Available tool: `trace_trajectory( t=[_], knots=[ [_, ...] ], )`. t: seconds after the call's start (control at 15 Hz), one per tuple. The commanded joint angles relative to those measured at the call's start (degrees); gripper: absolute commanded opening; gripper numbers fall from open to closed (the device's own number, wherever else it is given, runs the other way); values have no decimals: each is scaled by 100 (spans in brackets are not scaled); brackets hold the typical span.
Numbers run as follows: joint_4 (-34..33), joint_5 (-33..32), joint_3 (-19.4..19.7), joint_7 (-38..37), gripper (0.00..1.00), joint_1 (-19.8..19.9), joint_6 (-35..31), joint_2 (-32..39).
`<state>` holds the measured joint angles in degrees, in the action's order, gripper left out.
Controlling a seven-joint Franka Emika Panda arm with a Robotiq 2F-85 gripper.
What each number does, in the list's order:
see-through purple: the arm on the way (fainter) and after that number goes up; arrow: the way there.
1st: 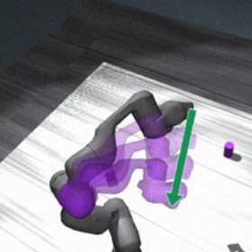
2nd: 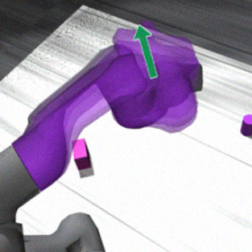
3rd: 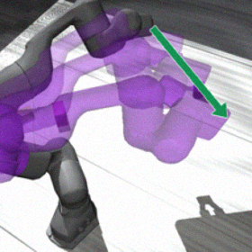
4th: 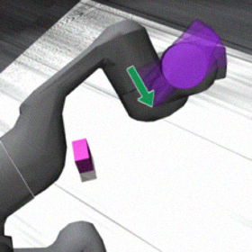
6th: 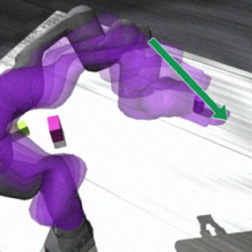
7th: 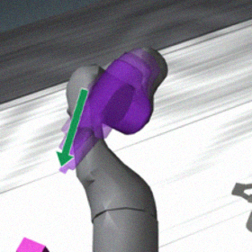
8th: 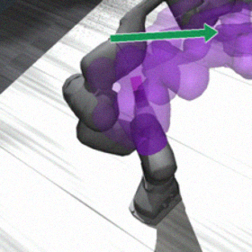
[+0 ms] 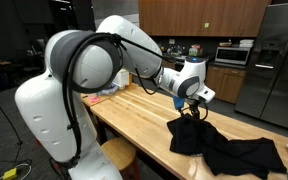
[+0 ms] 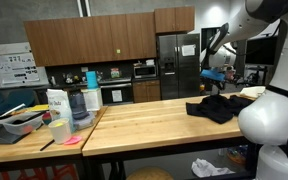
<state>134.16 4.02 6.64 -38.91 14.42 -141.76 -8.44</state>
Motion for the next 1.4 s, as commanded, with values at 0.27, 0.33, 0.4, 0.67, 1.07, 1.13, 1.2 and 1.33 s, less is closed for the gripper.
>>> trace_trajectory(
  t=[0.27, 0.33, 0.4, 0.67, 1.07, 1.13, 1.2, 1.33],
  knots=[
    [-406, -56, 450, -219, 100, 146, 247, 617],
    [-472, -12, 510, -211, 100, 148, 246, 714],
    [-506, 17, 555, -233, 100, 140, 268, 768],
    [-687, 115, 677, -309, 100, 113, 155, 1056],
    [-940, 96, 754, -509, 100, 53, -372, 1496],
    [-968, 67, 770, -557, 100, 39, -450, 1548],
    [-1010, 73, 783, -577, 100, 27, -508, 1605],
    [-1065, 83, 801, -564, 100, 7, -541, 1674]
  ],
)
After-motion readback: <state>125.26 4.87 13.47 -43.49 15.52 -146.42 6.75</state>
